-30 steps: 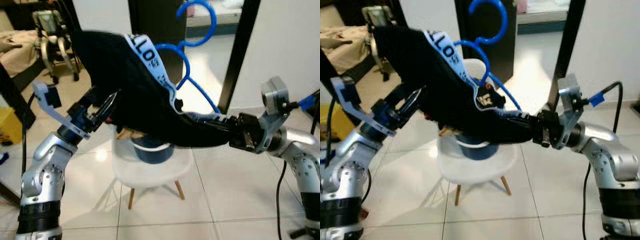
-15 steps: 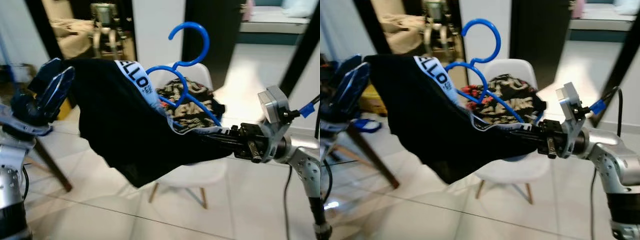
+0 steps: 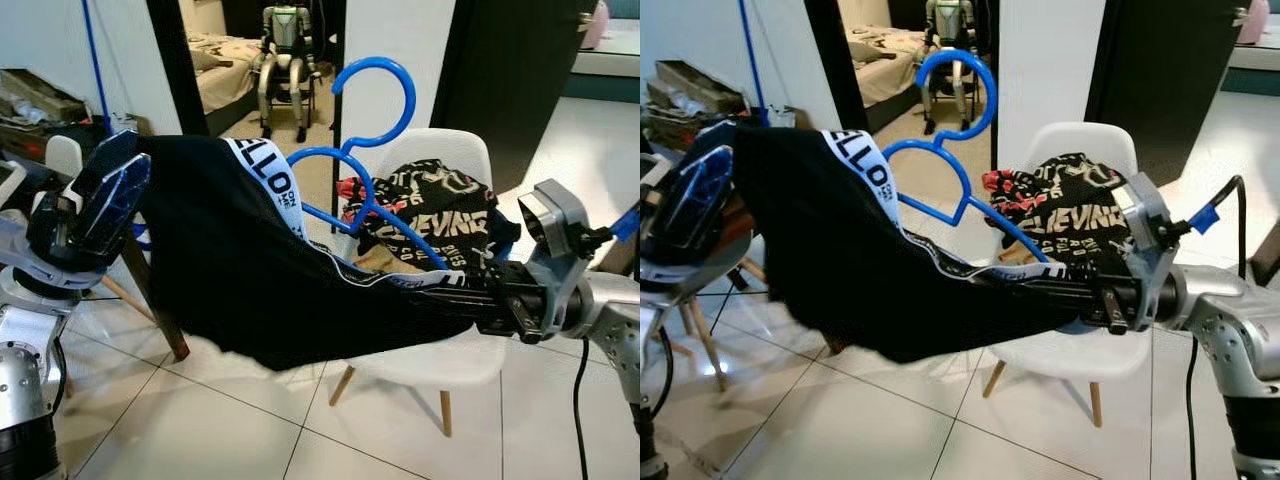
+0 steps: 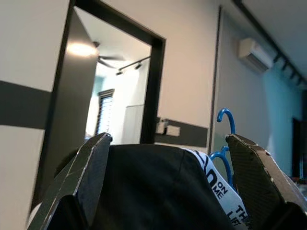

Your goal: Hang hanger

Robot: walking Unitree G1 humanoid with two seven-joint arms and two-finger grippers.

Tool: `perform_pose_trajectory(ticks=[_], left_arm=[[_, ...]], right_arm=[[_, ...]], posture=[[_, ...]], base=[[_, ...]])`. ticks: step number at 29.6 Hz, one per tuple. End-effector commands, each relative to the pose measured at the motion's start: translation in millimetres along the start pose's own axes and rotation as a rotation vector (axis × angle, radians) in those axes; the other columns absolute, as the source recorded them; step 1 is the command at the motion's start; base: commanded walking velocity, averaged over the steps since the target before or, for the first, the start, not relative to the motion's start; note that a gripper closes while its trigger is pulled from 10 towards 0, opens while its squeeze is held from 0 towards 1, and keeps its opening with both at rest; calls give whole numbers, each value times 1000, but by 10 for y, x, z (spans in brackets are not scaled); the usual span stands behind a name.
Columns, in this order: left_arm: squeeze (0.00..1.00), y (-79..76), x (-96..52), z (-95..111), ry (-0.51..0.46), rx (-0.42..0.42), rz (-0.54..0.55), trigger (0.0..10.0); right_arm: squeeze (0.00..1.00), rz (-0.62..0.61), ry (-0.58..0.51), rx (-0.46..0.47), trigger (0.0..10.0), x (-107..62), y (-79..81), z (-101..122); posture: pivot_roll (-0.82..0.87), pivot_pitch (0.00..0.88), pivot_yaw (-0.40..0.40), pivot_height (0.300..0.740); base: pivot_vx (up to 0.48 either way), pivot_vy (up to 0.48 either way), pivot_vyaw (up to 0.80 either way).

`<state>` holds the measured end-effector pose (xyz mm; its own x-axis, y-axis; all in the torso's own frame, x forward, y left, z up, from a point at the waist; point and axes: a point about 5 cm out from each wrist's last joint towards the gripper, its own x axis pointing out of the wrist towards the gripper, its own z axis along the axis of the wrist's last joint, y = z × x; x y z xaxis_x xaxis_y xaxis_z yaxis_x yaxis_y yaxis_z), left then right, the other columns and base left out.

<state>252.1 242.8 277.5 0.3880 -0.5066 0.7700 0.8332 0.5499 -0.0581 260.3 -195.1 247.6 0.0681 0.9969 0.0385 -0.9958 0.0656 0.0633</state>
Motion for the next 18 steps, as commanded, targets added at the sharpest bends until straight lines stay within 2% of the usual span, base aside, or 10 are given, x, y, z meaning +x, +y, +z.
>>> perform_pose_trajectory(ticks=[1,7,15,18], left_arm=[[0,54,-45,59,-27,-5,25,10000],[0,217,-176,359,-145,44,123,10000],[0,237,-209,426,-165,52,134,10000],[0,225,-211,413,-179,20,121,10000]], right_arm=[[0,40,-41,-21,0,14,44,79],[0,46,-61,-8,0,-5,61,98],[0,55,-63,-7,0,-2,71,106],[0,75,-60,-4,0,17,96,115]], posture=[[-44,0,29,740],[-38,0,28,740],[-38,0,27,740],[-39,0,26,740]], base=[[0,0,0],[0,0,0],[0,0,0],[0,0,0]])
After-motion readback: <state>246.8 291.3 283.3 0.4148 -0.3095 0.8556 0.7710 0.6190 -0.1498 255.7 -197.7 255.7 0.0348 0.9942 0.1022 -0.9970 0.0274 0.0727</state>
